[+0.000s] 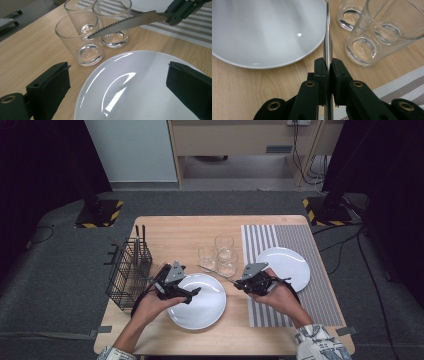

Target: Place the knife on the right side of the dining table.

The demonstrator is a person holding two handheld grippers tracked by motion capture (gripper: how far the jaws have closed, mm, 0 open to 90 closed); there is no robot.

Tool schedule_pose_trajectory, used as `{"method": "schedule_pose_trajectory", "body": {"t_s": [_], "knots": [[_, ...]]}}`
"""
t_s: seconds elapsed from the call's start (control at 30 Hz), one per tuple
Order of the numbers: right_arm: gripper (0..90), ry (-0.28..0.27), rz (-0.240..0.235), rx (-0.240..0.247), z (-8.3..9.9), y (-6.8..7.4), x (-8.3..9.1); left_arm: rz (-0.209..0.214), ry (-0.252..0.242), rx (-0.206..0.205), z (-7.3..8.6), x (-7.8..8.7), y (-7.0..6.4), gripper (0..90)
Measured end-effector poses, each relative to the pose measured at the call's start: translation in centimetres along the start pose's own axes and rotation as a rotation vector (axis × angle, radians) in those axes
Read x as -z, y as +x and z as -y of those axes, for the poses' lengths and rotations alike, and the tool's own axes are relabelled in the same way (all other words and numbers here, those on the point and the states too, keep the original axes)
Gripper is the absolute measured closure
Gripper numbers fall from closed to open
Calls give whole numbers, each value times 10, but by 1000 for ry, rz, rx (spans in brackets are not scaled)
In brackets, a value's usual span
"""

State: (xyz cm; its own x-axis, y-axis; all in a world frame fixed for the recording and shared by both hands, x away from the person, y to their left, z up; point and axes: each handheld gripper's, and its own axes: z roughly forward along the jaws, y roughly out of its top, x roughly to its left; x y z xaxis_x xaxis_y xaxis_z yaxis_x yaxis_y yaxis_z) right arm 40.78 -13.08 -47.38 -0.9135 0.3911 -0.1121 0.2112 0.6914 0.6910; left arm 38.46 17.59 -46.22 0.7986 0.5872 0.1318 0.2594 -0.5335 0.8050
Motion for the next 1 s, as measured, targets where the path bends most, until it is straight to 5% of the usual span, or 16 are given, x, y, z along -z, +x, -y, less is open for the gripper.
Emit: {"method": "schedule_pose_trajectory", "body": {"t_s": [1.0], "knots": [[836, -28, 33, -60, 6, -5, 19, 12, 28, 19, 8, -8, -1, 43]]}}
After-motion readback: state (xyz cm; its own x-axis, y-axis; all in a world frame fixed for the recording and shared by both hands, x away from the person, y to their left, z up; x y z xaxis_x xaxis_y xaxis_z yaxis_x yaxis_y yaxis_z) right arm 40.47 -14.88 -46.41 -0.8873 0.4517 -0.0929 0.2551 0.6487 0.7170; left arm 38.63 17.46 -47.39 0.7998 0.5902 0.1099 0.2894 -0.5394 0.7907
